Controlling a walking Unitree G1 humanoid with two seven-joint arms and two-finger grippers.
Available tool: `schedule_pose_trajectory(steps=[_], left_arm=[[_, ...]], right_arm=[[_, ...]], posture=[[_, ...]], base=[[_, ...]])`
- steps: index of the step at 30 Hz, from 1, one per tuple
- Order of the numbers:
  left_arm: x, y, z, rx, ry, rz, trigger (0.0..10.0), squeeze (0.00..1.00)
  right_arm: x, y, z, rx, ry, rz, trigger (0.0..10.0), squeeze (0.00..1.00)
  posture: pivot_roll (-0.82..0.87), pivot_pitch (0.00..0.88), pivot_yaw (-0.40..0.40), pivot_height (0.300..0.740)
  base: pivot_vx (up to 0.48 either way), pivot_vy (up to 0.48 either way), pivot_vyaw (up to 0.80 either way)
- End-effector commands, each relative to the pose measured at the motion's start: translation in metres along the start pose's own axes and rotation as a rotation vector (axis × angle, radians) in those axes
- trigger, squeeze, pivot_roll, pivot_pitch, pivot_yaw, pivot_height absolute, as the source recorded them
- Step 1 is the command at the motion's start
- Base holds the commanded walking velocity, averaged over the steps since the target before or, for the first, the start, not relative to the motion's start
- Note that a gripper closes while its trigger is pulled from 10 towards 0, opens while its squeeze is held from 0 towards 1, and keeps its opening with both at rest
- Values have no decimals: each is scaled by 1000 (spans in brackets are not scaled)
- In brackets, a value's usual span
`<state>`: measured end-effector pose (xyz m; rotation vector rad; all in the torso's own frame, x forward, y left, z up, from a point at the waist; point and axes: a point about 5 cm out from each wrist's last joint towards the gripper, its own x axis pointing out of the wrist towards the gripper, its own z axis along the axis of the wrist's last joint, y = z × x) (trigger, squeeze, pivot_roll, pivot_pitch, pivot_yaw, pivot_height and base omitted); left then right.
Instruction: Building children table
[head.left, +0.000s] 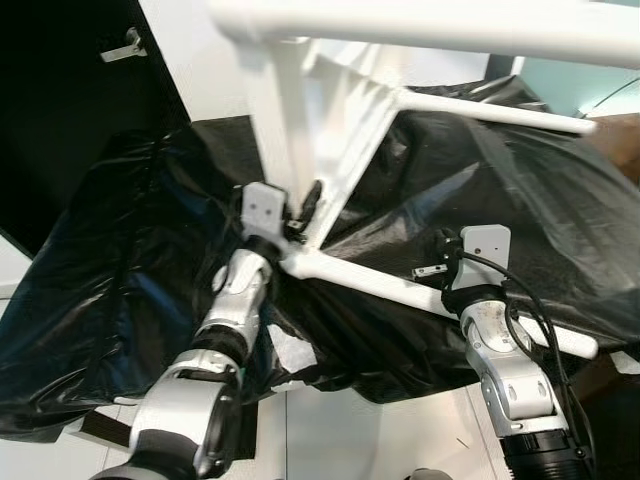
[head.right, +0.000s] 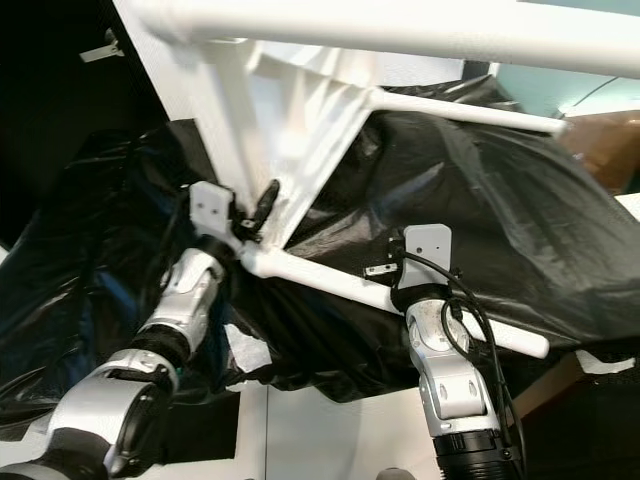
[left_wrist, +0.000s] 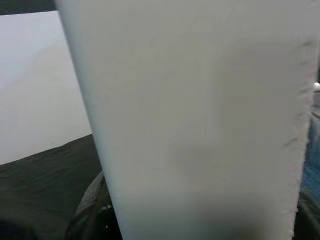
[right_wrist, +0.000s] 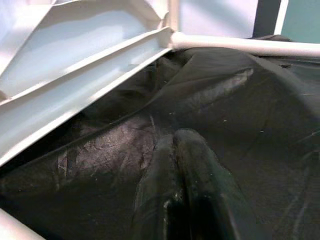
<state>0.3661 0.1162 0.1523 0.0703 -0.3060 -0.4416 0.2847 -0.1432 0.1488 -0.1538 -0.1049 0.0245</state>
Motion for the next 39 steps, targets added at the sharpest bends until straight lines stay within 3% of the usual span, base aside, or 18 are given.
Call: schedule_pose_trajectory(steps=[1, 5, 6, 7, 8, 9, 14, 17, 30, 32, 33, 34, 39], left_arm=[[-35, 35, -32, 14, 171, 358, 0, 0], [-46, 46, -34, 34, 179, 396, 0, 0], [-58, 53, -37, 49, 181, 425, 0, 0], [-58, 53, -37, 49, 181, 425, 0, 0], [-75, 59, -40, 59, 175, 457, 0, 0], [-82, 60, -41, 63, 171, 470, 0, 0], [-88, 61, -43, 64, 171, 476, 0, 0], [-108, 52, -47, 63, 160, 469, 0, 0], [-122, 44, -41, 46, 102, 415, 0, 0], [-141, 37, -38, 66, 85, 360, 0, 0], [-141, 37, -38, 66, 85, 360, 0, 0], [-155, 35, -39, 72, 104, 368, 0, 0], [-168, 33, -40, 80, 119, 381, 0, 0]], right_arm=[[1, 3, 0, 10, 1, 16, 10000, 0], [1, 4, -1, 10, 2, 22, 10000, 0], [0, 5, -1, 10, 4, 28, 10000, 0], [0, 5, -1, 10, 4, 28, 10000, 0], [0, 5, -2, 11, 7, 31, 10000, 0], [-1, 5, -2, 12, 8, 32, 10000, 0], [-1, 5, -2, 12, 10, 35, 10000, 0], [1, 8, -2, 14, 13, 53, 10000, 0], [2, 8, -2, 15, 12, 62, 10000, 0], [2, 7, -3, 12, 12, 61, 10000, 0], [2, 7, -3, 12, 12, 61, 10000, 0], [2, 5, -3, 11, 13, 59, 10000, 0], [2, 5, -3, 11, 15, 59, 10000, 0]], posture=[[-120, 24, 82, 740], [-112, 24, 76, 740], [-105, 25, 74, 740], [-105, 25, 74, 740], [-92, 31, 69, 740], [-92, 31, 69, 740], [-86, 33, 65, 740], [-69, 35, 56, 740], [-56, 30, 53, 740], [-54, 29, 50, 740], [-54, 29, 50, 740], [-51, 30, 48, 740], [-43, 30, 45, 740]], base=[[0, 0, 0], [0, 0, 0], [0, 0, 0], [0, 0, 0], [0, 0, 0], [0, 0, 0], [0, 0, 0], [0, 0, 0], [0, 0, 0], [0, 0, 0], [0, 0, 0], [0, 0, 0], [0, 0, 0]])
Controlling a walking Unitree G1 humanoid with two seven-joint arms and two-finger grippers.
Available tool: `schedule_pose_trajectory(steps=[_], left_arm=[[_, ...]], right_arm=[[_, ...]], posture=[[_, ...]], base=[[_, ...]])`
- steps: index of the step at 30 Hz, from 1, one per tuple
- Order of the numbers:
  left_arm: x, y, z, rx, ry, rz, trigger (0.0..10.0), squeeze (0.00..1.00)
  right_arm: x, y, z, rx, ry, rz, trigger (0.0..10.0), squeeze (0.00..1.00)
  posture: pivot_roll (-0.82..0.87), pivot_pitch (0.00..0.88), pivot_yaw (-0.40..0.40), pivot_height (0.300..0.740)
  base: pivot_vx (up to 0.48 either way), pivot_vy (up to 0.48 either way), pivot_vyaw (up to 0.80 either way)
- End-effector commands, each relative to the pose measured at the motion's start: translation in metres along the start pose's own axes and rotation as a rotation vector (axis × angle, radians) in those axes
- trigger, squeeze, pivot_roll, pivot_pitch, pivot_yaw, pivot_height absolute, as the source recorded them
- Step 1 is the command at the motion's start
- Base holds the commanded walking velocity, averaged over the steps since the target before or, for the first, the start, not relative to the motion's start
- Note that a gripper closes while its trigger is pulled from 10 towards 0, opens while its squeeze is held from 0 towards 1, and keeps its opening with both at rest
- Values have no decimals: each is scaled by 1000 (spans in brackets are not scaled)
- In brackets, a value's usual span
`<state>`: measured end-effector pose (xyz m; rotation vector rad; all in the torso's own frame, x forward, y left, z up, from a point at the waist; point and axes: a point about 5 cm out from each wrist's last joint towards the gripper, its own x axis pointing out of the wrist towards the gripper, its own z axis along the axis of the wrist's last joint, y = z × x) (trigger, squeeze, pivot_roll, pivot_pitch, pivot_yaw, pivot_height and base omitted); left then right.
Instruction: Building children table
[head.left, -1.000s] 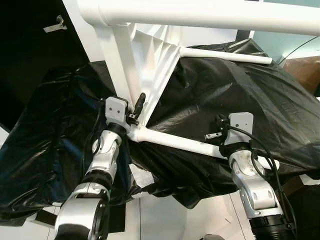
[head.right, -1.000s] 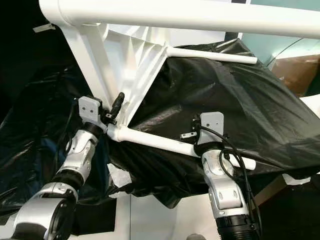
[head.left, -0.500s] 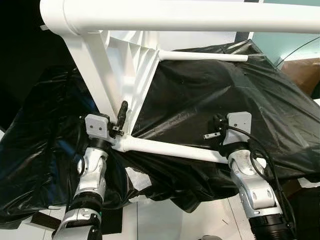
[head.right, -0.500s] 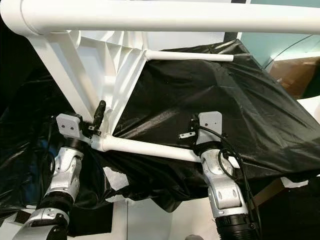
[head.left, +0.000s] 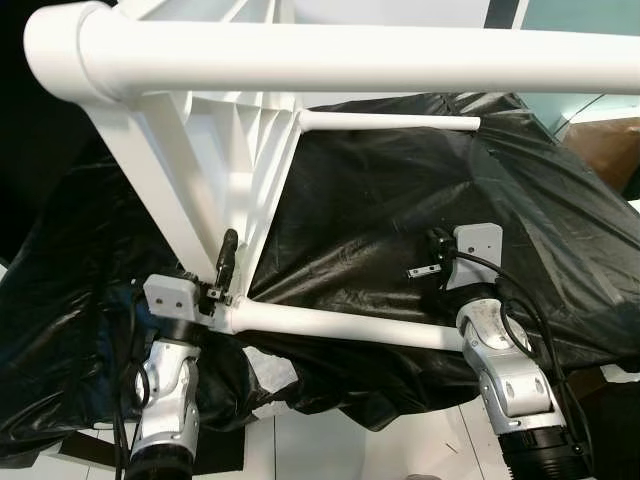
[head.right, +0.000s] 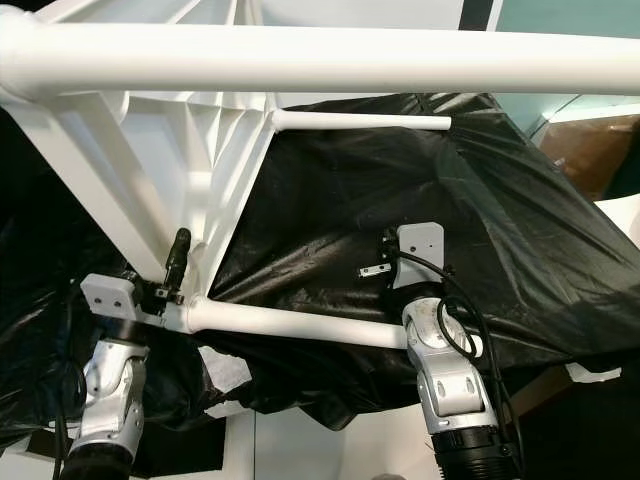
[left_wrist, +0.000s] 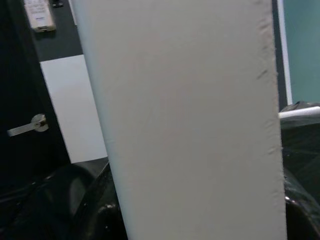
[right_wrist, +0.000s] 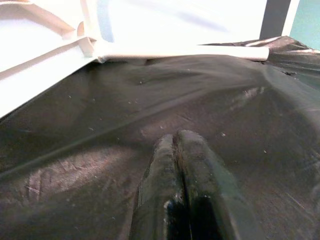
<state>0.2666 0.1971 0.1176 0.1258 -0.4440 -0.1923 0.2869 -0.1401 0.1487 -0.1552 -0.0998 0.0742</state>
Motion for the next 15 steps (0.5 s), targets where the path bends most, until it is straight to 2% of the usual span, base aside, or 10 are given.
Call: schedule_pose_trajectory(steps=[1, 6, 10, 15], left_arm=[[-43, 11, -33, 1, 241, 138, 0, 0], [-51, 14, -29, 23, 247, 162, 0, 0], [-66, 22, -22, 68, 277, 217, 0, 0], [-76, 26, -21, 85, 301, 240, 0, 0]], right_arm=[[0, 2, -3, 10, 14, 10, 10000, 0], [2, 4, -3, 15, 13, 22, 10000, 0], [5, 3, -3, 28, 13, 21, 10000, 0], [5, 0, -3, 33, 14, 12, 10000, 0]], posture=[[-37, 30, 42, 740], [-22, 31, 38, 740], [-11, 34, 39, 740], [-9, 34, 39, 740]], base=[[0, 0, 0], [0, 0, 0], [0, 0, 0], [0, 0, 0]])
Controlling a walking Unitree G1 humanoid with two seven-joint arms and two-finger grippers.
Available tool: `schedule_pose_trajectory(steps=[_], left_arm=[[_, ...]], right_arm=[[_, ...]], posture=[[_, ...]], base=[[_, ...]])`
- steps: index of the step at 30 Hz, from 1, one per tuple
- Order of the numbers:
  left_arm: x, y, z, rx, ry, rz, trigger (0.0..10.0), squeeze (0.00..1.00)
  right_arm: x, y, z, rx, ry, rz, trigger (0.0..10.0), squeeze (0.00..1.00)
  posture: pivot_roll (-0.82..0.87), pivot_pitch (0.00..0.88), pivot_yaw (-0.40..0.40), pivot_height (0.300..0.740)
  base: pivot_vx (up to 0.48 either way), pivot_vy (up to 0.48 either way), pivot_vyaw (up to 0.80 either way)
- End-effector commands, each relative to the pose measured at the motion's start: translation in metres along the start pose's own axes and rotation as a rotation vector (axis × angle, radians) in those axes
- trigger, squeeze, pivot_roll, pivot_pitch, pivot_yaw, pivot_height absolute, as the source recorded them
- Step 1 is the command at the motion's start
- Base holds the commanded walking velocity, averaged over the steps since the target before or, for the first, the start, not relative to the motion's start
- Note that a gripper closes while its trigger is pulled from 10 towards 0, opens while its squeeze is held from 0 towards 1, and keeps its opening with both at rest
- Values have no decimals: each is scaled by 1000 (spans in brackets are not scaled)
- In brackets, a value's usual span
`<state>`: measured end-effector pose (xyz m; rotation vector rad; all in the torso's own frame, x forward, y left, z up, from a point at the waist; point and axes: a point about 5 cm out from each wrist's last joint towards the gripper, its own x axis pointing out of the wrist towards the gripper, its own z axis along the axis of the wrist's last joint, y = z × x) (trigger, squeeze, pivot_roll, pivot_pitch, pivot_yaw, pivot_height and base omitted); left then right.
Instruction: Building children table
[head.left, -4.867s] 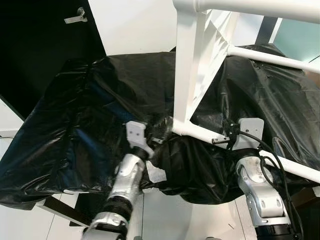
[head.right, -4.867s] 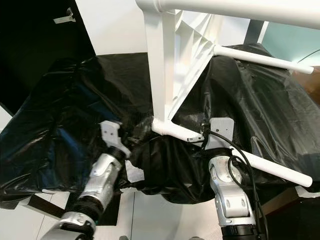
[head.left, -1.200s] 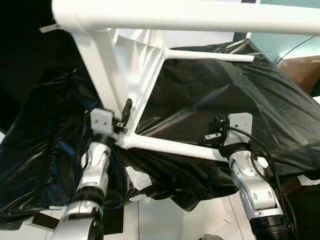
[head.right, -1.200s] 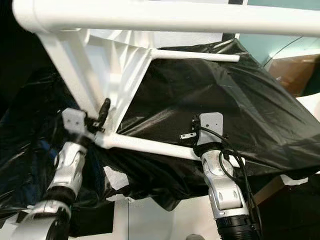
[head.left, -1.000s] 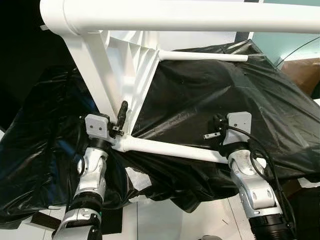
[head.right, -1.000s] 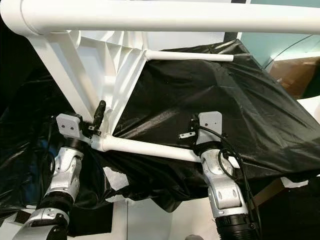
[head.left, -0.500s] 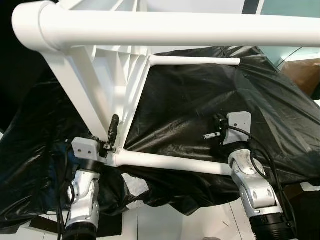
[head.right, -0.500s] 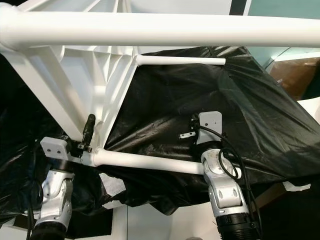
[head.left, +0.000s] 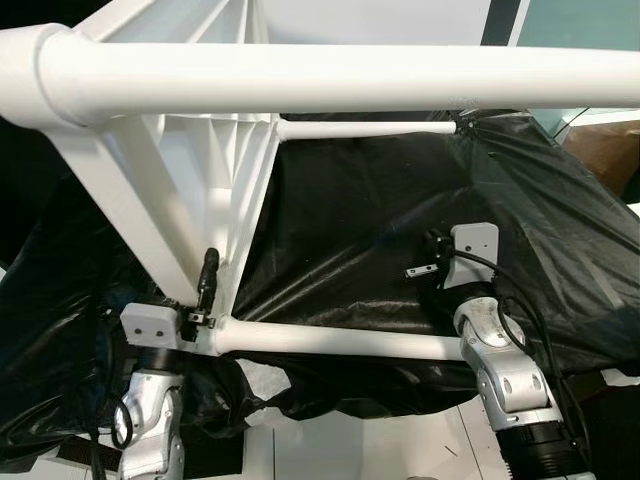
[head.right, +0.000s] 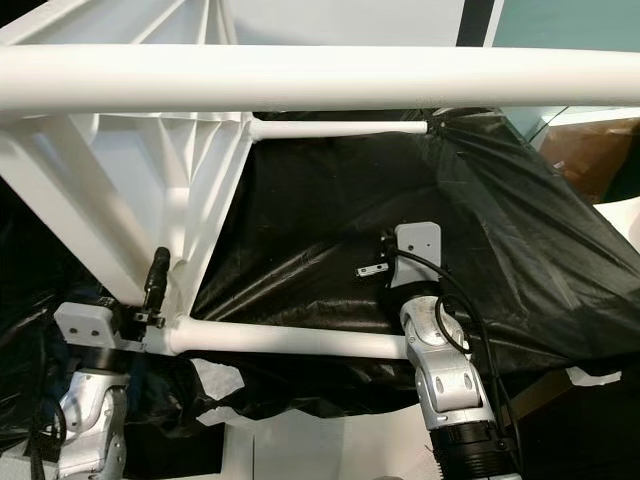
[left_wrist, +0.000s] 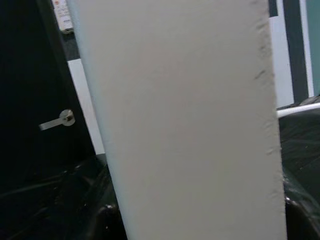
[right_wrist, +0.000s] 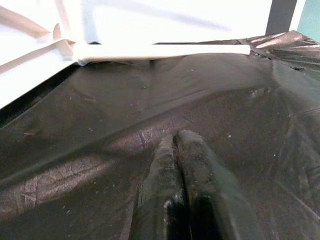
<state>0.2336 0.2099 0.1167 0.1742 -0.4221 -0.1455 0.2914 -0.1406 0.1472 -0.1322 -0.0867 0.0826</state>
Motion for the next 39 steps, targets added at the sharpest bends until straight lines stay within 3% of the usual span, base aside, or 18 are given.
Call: schedule_pose_trajectory(steps=[1, 13, 20, 21, 29, 30, 31, 37, 38, 39], left_arm=[[-48, 20, -36, 43, 292, 210, 0, 0], [-84, 22, -42, 61, 419, 342, 0, 0], [-88, 17, -45, 33, 447, 351, 0, 0], [-84, 11, -45, 4, 425, 332, 10000, 0], [-64, -11, -37, -49, 317, 184, 10000, 0], [-63, -12, -36, -54, 308, 164, 10000, 604], [-62, -12, -36, -57, 301, 151, 10000, 1000], [-52, -18, -32, -82, 248, 72, 10000, 988], [-50, -21, -31, -88, 229, 42, 10000, 0], [-48, -23, -29, -91, 218, 29, 10000, 0]], right_arm=[[1, -1, -1, 9, 3, 1, 10000, 0], [4, 1, -1, 2, 3, 23, 10000, 0], [5, 1, -1, -1, 3, 31, 10000, 0], [6, 1, -1, -1, 2, 33, 10000, 0], [6, 2, -1, -1, -1, 32, 10000, 0], [6, 1, -1, 0, -1, 30, 10000, 0], [6, 1, -1, 0, -2, 27, 10000, 0], [6, 1, -2, 3, -3, 20, 10000, 0], [6, 2, -2, 4, -4, 20, 10000, 0], [6, 2, -2, 4, -4, 19, 10000, 0]], posture=[[-6, 33, 38, 740], [7, 29, 25, 740], [9, 26, 22, 740], [8, 24, 22, 740], [0, 17, 31, 740], [-2, 16, 33, 740], [-4, 15, 35, 740], [-5, 13, 39, 740], [-6, 11, 42, 740], [-6, 11, 42, 740]], base=[[0, 0, 0], [0, 0, 0], [0, 0, 0], [0, 0, 0], [0, 0, 0], [0, 0, 0], [0, 0, 0], [0, 0, 0], [0, 0, 0], [0, 0, 0]])
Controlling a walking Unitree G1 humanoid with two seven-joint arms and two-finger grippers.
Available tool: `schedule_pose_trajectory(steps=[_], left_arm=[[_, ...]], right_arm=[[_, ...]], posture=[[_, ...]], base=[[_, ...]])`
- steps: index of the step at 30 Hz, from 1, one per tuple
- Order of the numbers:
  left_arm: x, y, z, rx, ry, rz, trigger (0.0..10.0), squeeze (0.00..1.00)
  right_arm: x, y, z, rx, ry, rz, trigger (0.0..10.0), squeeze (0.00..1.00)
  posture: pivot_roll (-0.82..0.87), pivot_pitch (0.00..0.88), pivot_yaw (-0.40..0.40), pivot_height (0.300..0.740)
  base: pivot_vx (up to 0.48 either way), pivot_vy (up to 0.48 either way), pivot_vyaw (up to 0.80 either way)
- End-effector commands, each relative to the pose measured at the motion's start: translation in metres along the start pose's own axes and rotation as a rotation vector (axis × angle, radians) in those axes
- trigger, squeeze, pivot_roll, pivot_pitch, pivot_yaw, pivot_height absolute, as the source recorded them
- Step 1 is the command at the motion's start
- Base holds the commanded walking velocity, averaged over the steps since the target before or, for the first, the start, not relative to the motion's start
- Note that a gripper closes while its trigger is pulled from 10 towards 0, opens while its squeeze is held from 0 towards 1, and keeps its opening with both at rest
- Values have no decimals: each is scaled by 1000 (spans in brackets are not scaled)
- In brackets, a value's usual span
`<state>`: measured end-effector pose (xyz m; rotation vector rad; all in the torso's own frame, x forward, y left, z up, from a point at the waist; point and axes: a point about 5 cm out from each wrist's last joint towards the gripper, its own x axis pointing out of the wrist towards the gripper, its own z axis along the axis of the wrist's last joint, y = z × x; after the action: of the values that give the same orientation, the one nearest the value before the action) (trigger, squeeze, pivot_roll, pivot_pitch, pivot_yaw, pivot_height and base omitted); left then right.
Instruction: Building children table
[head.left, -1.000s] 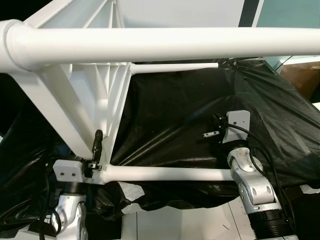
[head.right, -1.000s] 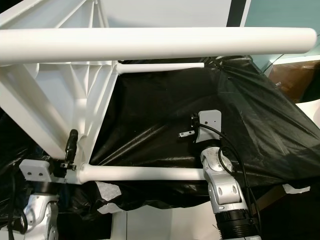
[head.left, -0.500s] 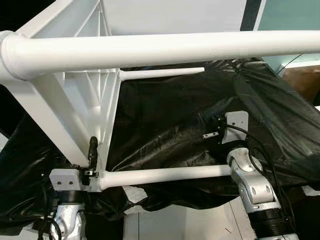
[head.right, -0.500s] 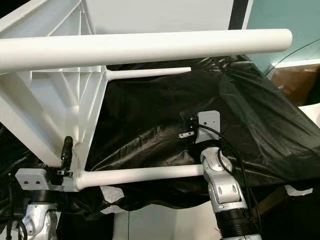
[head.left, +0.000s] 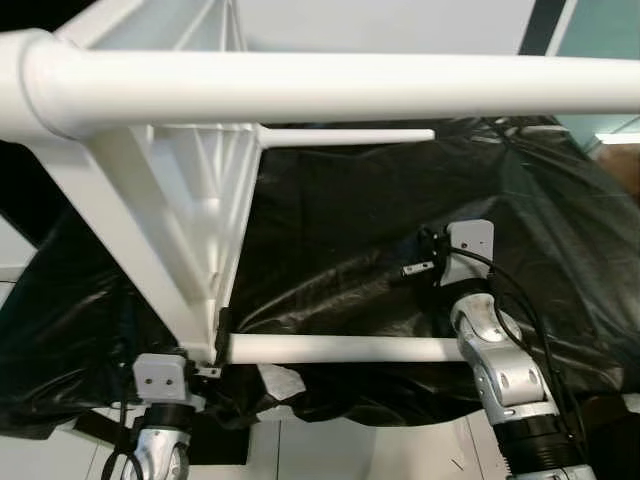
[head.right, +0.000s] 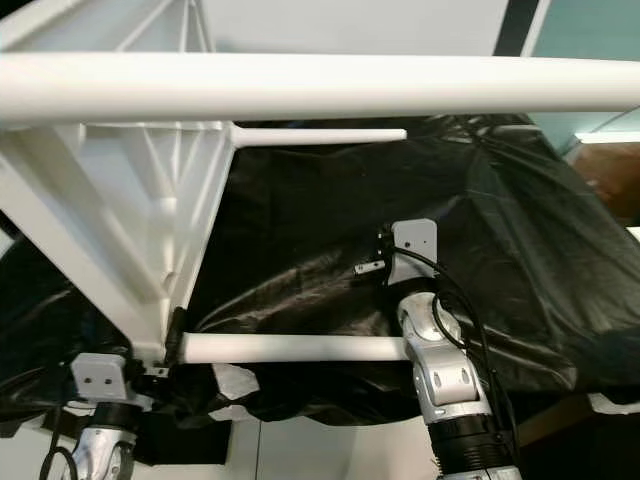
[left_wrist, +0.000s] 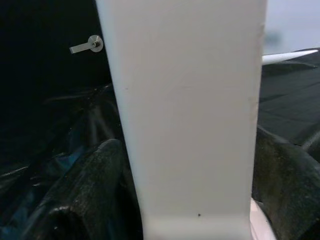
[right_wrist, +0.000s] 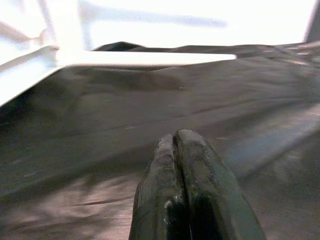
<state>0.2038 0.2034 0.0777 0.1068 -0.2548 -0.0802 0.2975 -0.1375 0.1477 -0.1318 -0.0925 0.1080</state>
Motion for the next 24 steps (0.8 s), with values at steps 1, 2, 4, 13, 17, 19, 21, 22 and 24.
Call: schedule_pose_trajectory(steps=[1, 2, 4, 13, 17, 19, 21, 22, 24], left_arm=[[-6, -4, -8, -22, 45, -38, 10000, 0], [-6, -4, -8, -22, 45, -38, 10000, 0], [-6, -3, -7, -23, 41, -37, 10000, 0], [-32, 16, 9, 11, 9, -61, 10000, 0], [-36, 9, 18, -7, -16, -69, 10000, 0], [-42, 8, 20, -38, -4, -61, 10000, 0], [-44, 8, 21, -52, 5, -54, 10000, 0], [-49, 9, 20, -84, 26, -53, 10000, 0], [-54, 9, 19, -102, 52, -62, 10000, 0]], right_arm=[[0, 0, -2, 3, 3, -6, 10000, 0], [0, 0, -2, 3, 3, -6, 10000, 0], [0, -1, -2, 4, 3, -7, 10000, 0], [-3, 2, -6, 8, 14, -4, 10000, 0], [-3, 4, -6, 9, 17, 6, 10000, 0], [-3, 4, -6, 7, 17, 12, 10000, 0], [-2, 4, -6, 6, 16, 14, 10000, 0], [-2, 4, -5, 4, 15, 17, 10000, 0], [-2, 4, -6, 0, 16, 22, 10000, 0]], posture=[[-8, 11, 44, 740], [-8, 11, 44, 740], [-9, 11, 43, 740], [14, 24, 42, 740], [23, 27, 38, 740], [29, 29, 33, 740], [29, 29, 33, 740], [37, 32, 30, 740], [39, 35, 27, 740]], base=[[0, 0, 0], [0, 0, 0], [0, 0, 0], [0, 0, 0], [0, 0, 0], [0, 0, 0], [0, 0, 0], [0, 0, 0], [0, 0, 0]])
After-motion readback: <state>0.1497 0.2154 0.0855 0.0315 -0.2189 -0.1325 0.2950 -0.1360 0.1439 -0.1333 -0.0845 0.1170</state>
